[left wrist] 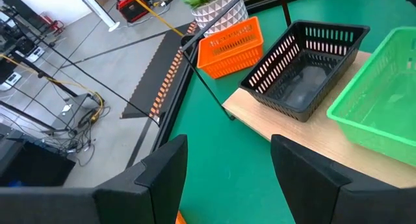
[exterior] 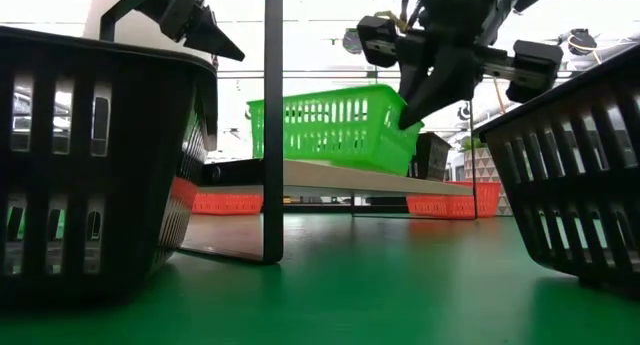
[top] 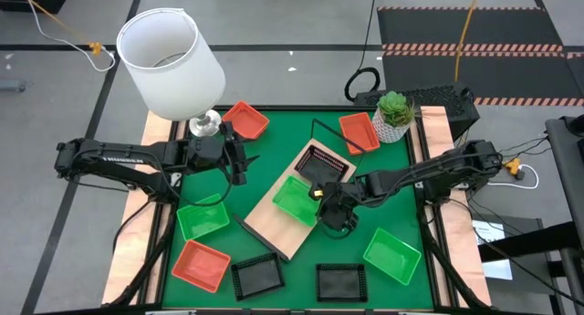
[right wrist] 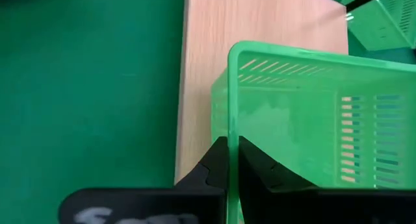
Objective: Stack baskets on shelf by color
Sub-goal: Put the top right green bin on the shelf
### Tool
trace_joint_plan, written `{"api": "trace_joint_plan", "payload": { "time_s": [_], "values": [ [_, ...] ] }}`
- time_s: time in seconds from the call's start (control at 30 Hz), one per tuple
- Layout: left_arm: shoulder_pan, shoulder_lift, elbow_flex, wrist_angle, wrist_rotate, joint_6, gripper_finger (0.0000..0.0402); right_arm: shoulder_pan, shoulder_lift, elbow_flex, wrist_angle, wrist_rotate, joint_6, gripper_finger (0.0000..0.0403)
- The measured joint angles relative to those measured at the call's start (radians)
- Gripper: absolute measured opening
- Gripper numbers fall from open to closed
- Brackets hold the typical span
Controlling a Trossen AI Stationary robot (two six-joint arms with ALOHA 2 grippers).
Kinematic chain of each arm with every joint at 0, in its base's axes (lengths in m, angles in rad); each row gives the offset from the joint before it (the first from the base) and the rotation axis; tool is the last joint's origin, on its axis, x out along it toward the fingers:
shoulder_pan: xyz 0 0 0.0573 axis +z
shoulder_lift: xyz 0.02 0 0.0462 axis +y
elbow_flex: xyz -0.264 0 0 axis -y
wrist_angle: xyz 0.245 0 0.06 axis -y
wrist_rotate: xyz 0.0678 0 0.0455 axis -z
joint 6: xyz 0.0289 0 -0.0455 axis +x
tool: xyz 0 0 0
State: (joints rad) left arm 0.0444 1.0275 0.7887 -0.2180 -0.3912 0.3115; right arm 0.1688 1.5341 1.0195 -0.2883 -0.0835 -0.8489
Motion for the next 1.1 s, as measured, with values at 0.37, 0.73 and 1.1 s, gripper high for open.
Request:
{"api": "trace_joint_plan", "payload": {
  "time_s": [0.37,0.73,1.1],
  "values": [
    [0.000,0.000,0.000,0.000,0.000,0.000,0.0223,-0.029,0.000,-0.002,0.000,-0.001,0.050,0.0006],
    [0.000,0.000,0.000,0.000,0.000,-0.001,0.0223,-0.040,0.000,-0.001,-0.002,-0.001,0.044,0.0006],
    [0.000,0.000,0.000,-0.001,0.000,-0.002,0.0223,-0.053,0.000,-0.001,-0.030,0.001,0.047,0.0006]
  ]
}}
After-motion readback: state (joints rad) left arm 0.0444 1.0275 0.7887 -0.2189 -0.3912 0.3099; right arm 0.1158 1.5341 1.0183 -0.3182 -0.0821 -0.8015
